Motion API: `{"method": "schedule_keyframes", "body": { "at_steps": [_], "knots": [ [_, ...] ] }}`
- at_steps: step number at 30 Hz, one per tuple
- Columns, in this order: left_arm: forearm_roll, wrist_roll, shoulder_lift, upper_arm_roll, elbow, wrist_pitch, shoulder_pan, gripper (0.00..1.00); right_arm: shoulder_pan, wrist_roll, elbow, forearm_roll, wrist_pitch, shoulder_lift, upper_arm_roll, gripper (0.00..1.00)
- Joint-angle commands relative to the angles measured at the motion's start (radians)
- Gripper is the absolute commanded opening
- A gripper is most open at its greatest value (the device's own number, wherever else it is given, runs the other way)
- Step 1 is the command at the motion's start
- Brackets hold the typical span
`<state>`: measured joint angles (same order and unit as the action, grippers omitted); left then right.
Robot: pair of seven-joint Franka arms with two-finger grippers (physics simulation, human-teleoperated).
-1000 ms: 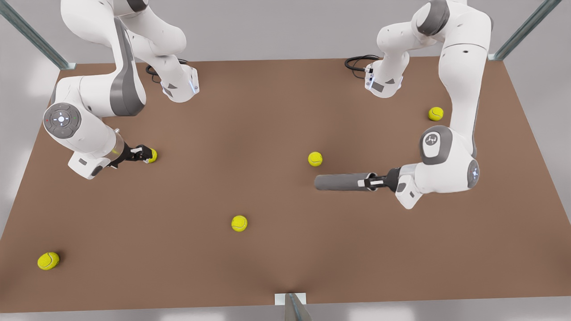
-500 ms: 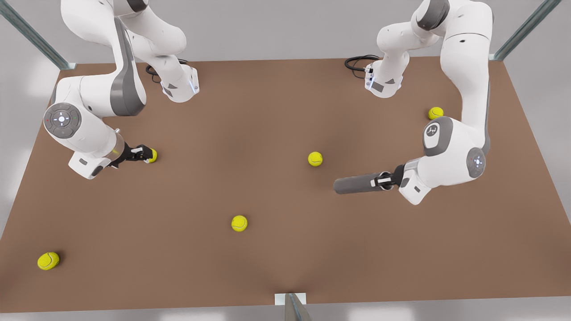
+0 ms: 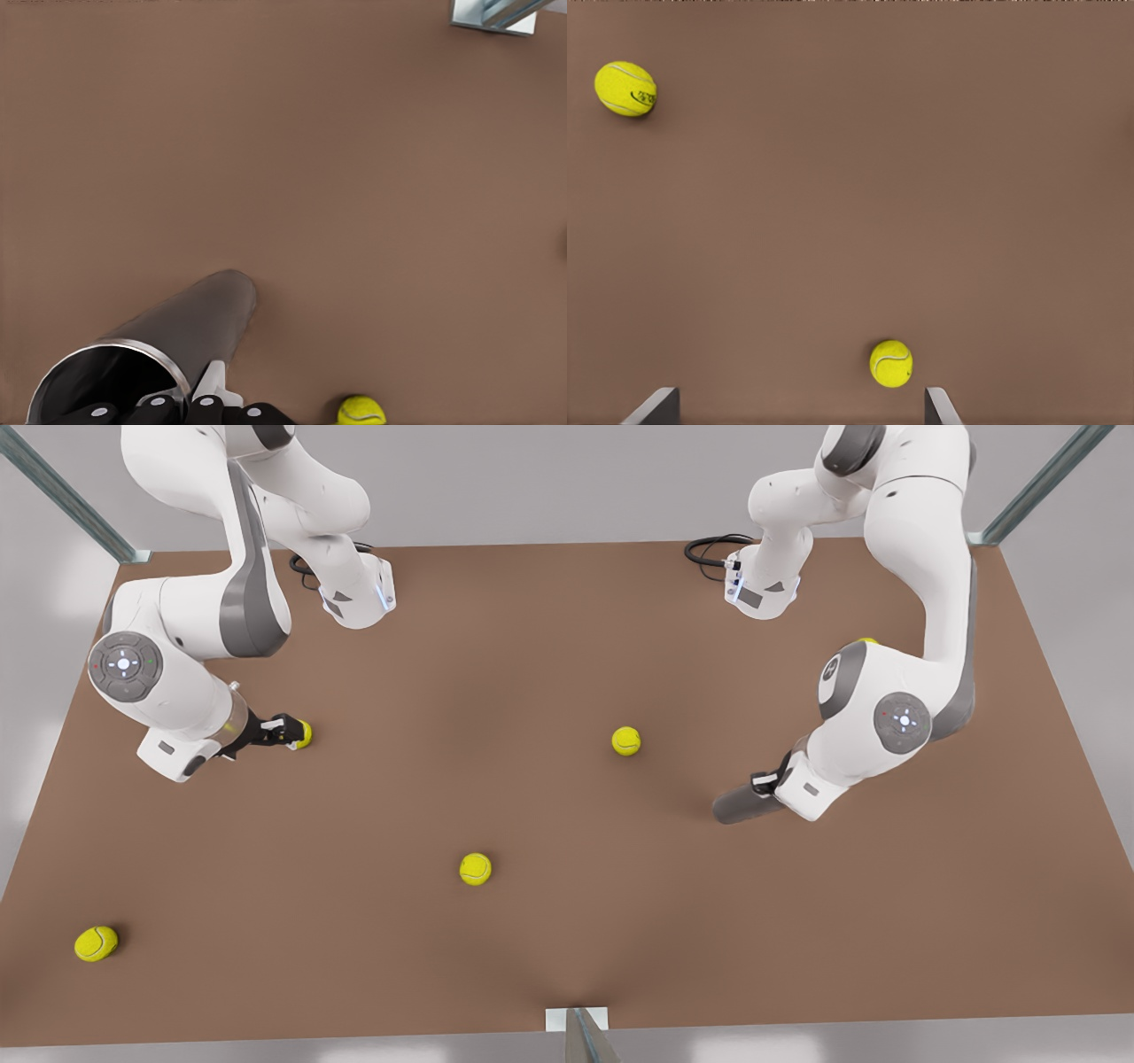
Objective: Put the tennis tube upright
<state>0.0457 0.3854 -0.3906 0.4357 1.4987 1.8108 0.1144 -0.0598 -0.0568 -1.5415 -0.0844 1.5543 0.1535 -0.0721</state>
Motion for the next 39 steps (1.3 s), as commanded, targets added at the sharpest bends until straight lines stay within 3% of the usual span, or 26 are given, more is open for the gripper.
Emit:
{"method": "schedule_keyframes", "body": {
  "at_steps": [1, 9, 31, 32, 33, 35, 36, 39],
  "knots": [
    [0.078, 0.000, -0.001, 0.000, 0.000, -0.001, -0.001, 0.21, 0.000, 0.000, 0.000, 0.000, 0.001, 0.000, 0.000, 1.00],
    [0.206, 0.044, -0.039, -0.003, 0.000, -0.002, -0.029, 0.21, 0.000, 0.000, 0.001, 0.000, 0.001, 0.009, 0.000, 1.00],
    [0.195, 0.064, -0.088, -0.003, -0.002, 0.013, -0.033, 0.21, -0.002, 0.002, 0.001, 0.000, 0.016, 0.011, 0.000, 1.00],
    [0.195, 0.064, -0.088, -0.003, -0.003, 0.012, -0.033, 0.29, -0.002, 0.002, 0.001, 0.000, 0.016, 0.011, 0.000, 1.00],
    [0.197, 0.063, -0.088, -0.003, -0.003, 0.012, -0.032, 0.44, -0.002, 0.002, 0.001, 0.000, 0.016, 0.011, 0.000, 1.00],
    [0.198, 0.063, -0.087, -0.003, -0.003, 0.012, -0.032, 0.86, -0.002, 0.002, 0.000, 0.000, 0.016, 0.011, 0.000, 1.00],
    [0.198, 0.061, -0.088, -0.003, -0.003, 0.013, -0.032, 0.99, -0.002, 0.002, 0.000, 0.000, 0.015, 0.011, 0.000, 1.00],
    [0.200, 0.063, -0.088, -0.003, -0.003, 0.012, -0.032, 0.99, -0.002, 0.002, 0.000, 0.000, 0.015, 0.011, 0.000, 1.00]
  ]
}}
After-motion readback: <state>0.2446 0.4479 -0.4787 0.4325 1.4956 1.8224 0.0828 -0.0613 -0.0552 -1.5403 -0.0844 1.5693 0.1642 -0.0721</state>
